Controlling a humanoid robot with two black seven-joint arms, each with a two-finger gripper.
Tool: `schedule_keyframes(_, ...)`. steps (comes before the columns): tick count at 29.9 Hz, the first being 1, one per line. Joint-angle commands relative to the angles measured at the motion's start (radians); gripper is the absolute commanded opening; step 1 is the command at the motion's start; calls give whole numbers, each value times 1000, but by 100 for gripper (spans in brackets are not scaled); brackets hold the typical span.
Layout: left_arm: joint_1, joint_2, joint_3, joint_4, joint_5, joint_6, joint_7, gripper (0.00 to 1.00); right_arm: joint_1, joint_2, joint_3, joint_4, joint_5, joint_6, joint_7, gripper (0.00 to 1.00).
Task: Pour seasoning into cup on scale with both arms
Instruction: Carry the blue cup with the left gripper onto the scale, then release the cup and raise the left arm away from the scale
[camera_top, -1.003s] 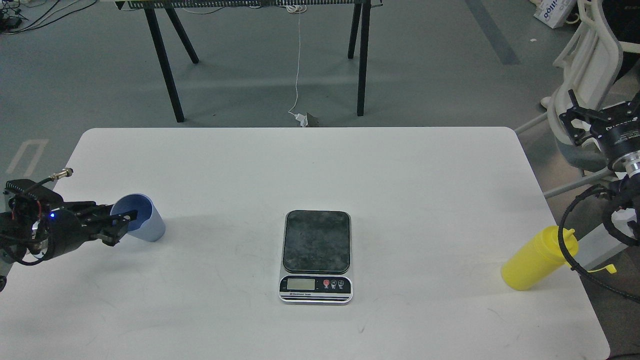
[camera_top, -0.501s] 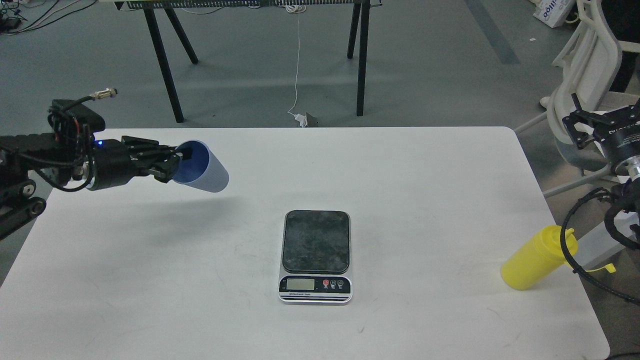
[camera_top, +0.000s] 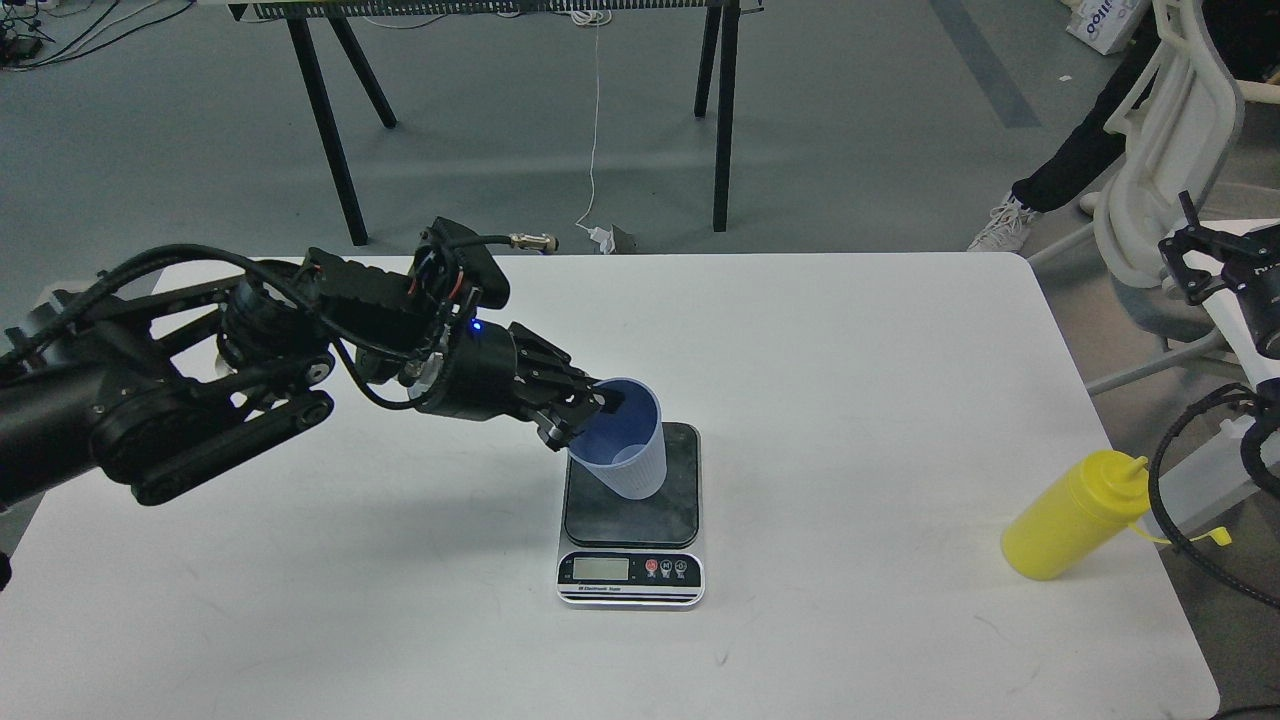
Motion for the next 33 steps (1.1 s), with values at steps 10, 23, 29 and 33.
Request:
schedule_keyframes(10,7,-47,32,90,1,0,31,8,-8,4,16,0,1,0,0,99)
schedule_keyframes(23,10,-93,34,115,0,0,60,31,-8,-2,16,2,1,0,0,99)
schedule_keyframes(29,10,-91,32,113,-6,0,60,48,-11,-5,16,2,1,0,0,99)
schedule_keyframes(33,2,-84,8,101,-32,13,57,81,-57,-43,22,36,7,0,0,99)
